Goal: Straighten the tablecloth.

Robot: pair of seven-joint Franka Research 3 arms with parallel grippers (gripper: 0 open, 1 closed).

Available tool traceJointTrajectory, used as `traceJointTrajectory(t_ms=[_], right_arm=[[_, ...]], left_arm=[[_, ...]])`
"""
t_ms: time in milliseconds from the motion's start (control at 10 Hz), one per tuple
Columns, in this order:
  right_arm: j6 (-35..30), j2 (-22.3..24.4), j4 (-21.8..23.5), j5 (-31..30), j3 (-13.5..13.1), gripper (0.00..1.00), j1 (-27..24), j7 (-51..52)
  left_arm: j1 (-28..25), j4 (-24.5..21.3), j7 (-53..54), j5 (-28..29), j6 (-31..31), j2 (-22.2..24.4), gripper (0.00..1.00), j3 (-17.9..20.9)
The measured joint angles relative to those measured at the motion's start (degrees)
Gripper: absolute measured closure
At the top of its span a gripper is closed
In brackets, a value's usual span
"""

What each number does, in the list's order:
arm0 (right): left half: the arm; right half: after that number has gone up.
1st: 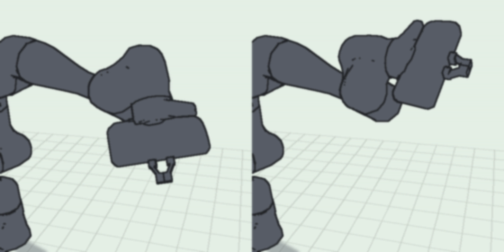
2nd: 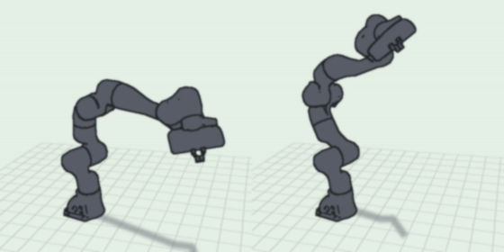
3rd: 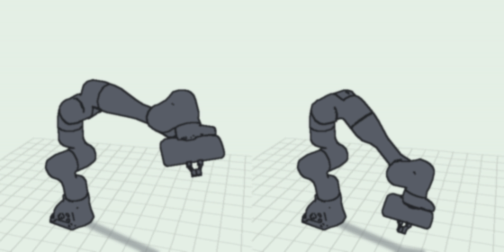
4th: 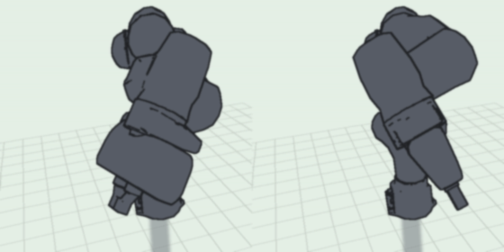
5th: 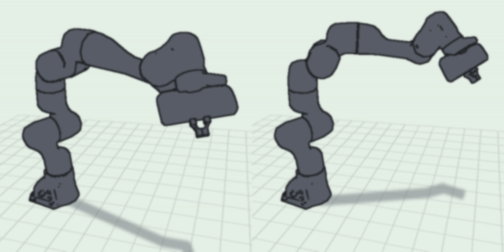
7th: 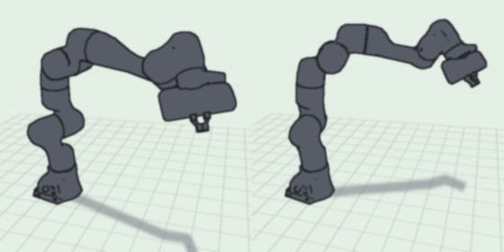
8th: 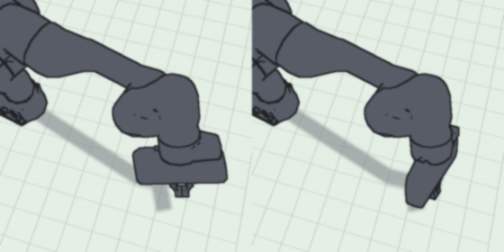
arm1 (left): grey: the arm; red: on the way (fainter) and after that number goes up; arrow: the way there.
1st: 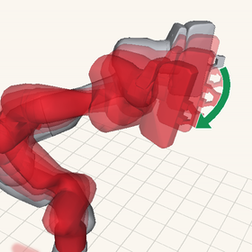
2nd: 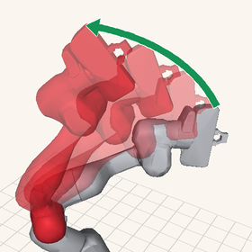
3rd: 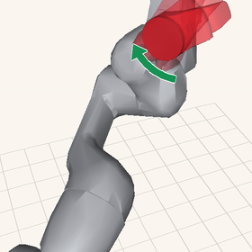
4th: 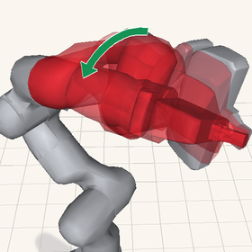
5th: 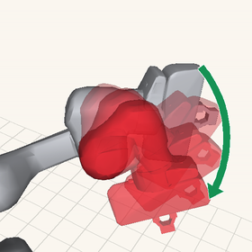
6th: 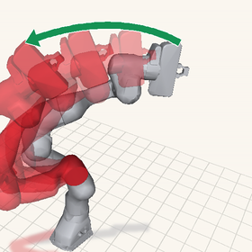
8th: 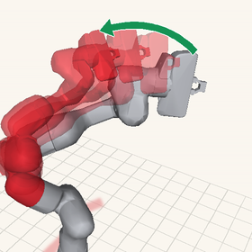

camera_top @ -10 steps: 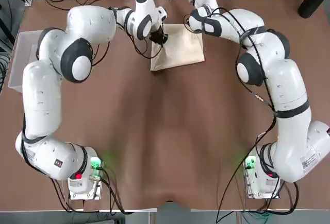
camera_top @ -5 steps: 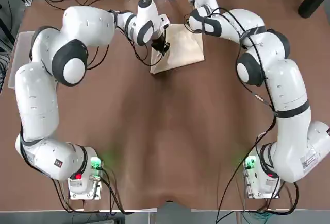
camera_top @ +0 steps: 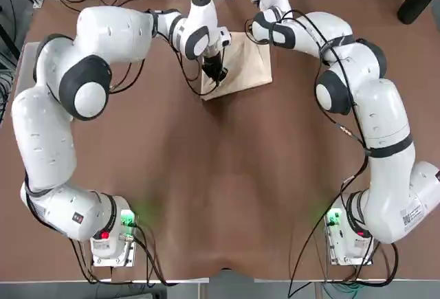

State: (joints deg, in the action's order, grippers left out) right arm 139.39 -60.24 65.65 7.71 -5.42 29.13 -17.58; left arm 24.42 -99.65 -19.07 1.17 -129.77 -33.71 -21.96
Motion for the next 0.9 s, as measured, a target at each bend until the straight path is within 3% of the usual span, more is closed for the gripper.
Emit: traceJointTrajectory(t_ms=[900], right_arm=[[0.1,0.0,0.0,0.0,0.0,0.99,0.0,0.0]], left_arm=[[0.2,-1.2,0.0,0.0,9.4,0.0,0.97,-6.4]])
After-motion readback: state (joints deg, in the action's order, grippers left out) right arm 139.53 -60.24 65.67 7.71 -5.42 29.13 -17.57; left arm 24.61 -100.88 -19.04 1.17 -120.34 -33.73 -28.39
